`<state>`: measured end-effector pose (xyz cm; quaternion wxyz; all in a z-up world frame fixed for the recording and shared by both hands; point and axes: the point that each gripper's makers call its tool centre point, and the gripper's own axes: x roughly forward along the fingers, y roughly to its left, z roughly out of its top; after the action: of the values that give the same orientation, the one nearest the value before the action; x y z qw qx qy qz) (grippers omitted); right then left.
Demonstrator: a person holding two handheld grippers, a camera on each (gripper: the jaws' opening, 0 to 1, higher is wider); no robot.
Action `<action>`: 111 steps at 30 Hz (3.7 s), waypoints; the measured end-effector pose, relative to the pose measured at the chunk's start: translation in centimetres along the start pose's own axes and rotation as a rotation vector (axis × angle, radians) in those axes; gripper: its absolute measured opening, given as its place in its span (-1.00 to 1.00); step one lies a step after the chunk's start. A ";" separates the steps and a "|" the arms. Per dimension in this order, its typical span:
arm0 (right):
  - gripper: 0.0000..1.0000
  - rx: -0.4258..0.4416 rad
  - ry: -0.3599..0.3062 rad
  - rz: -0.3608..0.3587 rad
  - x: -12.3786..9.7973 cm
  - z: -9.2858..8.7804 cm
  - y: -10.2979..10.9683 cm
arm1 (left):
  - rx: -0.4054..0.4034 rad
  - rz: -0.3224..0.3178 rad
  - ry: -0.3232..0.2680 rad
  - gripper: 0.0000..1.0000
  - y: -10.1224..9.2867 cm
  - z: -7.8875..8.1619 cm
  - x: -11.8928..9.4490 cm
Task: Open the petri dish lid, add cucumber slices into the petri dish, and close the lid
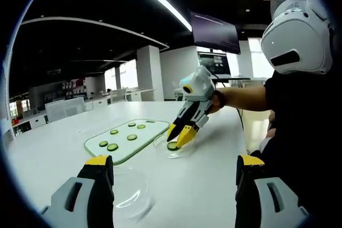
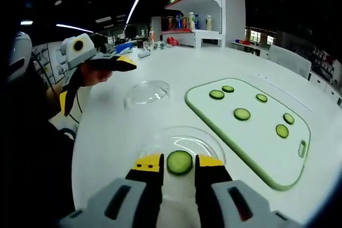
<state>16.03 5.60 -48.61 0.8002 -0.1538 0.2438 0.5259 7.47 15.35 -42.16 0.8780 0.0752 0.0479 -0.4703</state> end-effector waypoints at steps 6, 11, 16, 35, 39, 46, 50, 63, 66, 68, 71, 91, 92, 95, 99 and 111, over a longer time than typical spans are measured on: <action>-0.39 0.000 -0.044 0.003 -0.3 0.7 0.1 | 0.012 -0.002 0.015 0.88 -0.1 -0.3 0.0; -0.14 -0.006 -0.089 -0.003 -0.8 1.4 0.0 | 0.013 -0.002 0.019 0.88 -0.2 -0.4 0.0; 0.00 -0.024 -0.124 0.011 -1.3 1.8 0.4 | 0.011 -0.001 0.016 0.88 -0.1 -0.3 0.0; 0.80 -0.081 -0.254 0.070 -4.7 0.5 2.4 | 0.015 -0.003 0.012 0.88 -0.1 -0.1 -0.1; 0.90 -0.043 -0.290 0.074 -5.4 0.3 2.4 | 0.014 0.000 0.010 0.88 0.1 -0.1 -0.1; 0.94 -0.044 -0.295 0.059 -5.6 -0.4 2.0 | 0.017 0.000 0.021 0.88 0.3 -0.5 0.0; 0.94 -0.042 -0.305 0.053 -5.7 -0.3 2.0 | 0.009 -0.001 0.013 0.88 0.4 -0.3 0.0; 0.94 -0.022 -0.339 0.054 -5.8 0.1 2.1 | 0.012 0.025 0.033 0.89 1.3 -0.9 -0.7; 0.94 -0.039 -0.345 0.058 -5.7 0.7 2.3 | 0.013 0.032 0.031 0.89 1.6 -0.9 -1.1; 0.94 -0.045 -0.348 0.065 -5.5 1.2 2.5 | 0.014 0.033 0.028 0.89 1.8 -0.9 -1.4; 0.94 -0.073 -0.346 0.088 -5.0 1.9 3.1 | 0.022 0.023 0.038 0.89 2.0 -1.2 -1.8; 0.83 -0.235 -0.244 0.260 2.0 5.2 6.3 | 0.012 0.007 0.147 0.80 6.2 -5.4 -4.2; 0.83 -0.241 -0.236 0.266 2.4 5.3 6.3 | 0.015 0.004 0.153 0.80 6.3 -5.6 -4.2; 0.82 -0.260 -0.209 0.289 3.6 5.3 6.7 | 0.032 -0.013 0.181 0.82 6.6 -6.2 -4.2; 0.81 -0.268 -0.188 0.311 4.8 5.5 6.9 | 0.027 -0.049 0.182 0.83 6.5 -6.3 -3.9; 0.67 -0.297 -0.130 0.348 7.7 6.0 7.2 | -0.007 -0.119 0.137 0.77 7.4 -5.9 -3.0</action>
<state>13.29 17.40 -47.77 0.6802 -0.1912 0.1345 0.6948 11.94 22.89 -46.86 0.8434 0.1011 0.1137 -0.5154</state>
